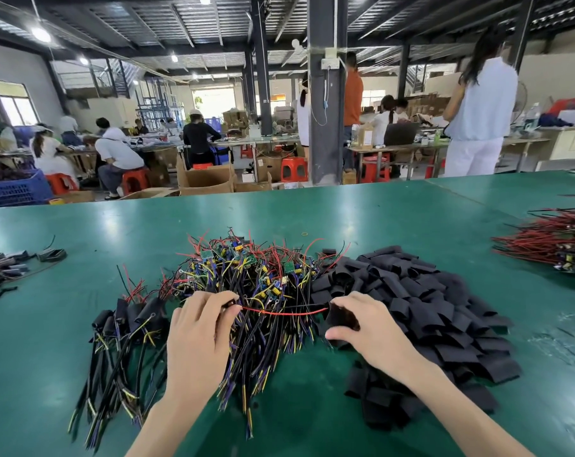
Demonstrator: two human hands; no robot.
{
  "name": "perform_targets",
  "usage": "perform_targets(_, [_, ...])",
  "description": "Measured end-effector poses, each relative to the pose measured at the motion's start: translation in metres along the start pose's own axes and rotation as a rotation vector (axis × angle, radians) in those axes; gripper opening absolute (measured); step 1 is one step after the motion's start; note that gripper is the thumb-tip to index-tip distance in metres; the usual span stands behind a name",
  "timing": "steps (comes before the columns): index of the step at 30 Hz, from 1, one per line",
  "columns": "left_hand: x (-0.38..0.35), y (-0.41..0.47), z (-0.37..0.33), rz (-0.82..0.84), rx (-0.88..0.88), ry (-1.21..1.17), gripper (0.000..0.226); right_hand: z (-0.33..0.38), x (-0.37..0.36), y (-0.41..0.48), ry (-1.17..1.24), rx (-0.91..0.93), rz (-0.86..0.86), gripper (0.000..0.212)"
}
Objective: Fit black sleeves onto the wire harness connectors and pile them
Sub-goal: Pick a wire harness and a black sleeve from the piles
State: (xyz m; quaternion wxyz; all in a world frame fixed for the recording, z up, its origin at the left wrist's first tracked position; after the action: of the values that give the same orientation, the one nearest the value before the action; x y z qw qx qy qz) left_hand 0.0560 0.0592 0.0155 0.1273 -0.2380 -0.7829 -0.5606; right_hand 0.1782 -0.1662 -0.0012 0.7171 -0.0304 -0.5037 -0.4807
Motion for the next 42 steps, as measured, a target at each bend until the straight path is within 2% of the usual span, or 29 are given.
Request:
perform_targets(6, [0.000, -0.002, -0.002, -0.025, -0.031, -0.022, 0.020, 0.004, 0.005, -0.001, 0.078, -0.030, -0.053, 0.040])
perform_targets(14, [-0.001, -0.003, -0.005, -0.018, -0.066, -0.070, 0.017, 0.006, 0.009, 0.000, 0.128, -0.038, -0.091, 0.048])
perform_targets(19, [0.000, -0.005, -0.007, -0.035, -0.064, -0.107, 0.017, 0.007, 0.009, -0.001, 0.194, -0.078, -0.099, 0.025])
perform_targets(21, [0.000, -0.005, -0.007, -0.032, -0.064, -0.117, 0.017, 0.008, 0.010, -0.002, 0.222, -0.083, -0.108, 0.022])
perform_targets(25, [0.001, -0.006, -0.008, -0.016, -0.079, -0.130, 0.019, 0.008, 0.011, -0.002, 0.234, -0.084, -0.129, 0.028])
perform_targets(29, [0.001, -0.006, -0.009, 0.009, -0.058, -0.140, 0.018, 0.008, 0.013, -0.001, 0.176, -0.067, -0.134, 0.045])
perform_targets(31, [0.000, -0.006, -0.012, 0.048, -0.030, -0.185, 0.018, 0.011, 0.014, -0.002, 0.111, -0.018, -0.118, 0.047])
perform_targets(35, [-0.006, -0.008, -0.025, 0.215, -0.086, -0.250, 0.027, 0.026, 0.011, -0.007, -0.305, 0.256, -0.233, 0.049])
perform_targets(39, [-0.015, -0.017, -0.041, 0.425, -0.059, -0.364, 0.046, 0.046, -0.004, -0.012, -0.330, 0.418, -0.188, 0.050])
perform_targets(42, [-0.017, -0.019, -0.044, 0.391, 0.033, -0.392, 0.044, 0.055, -0.009, -0.018, -0.306, 0.398, -0.137, 0.047])
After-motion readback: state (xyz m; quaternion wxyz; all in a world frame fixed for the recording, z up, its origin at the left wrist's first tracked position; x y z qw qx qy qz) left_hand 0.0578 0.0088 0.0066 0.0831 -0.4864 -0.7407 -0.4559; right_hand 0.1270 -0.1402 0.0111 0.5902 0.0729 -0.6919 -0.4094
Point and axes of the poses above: each hand's wrist, its own y-axis towards the middle knuckle, its own x-axis out of the back of the hand, z = x × y, the point moved 3 cm from there along y, towards the middle knuckle, and after that the axes turned 3 degrees about x, right-handed, at the moved point
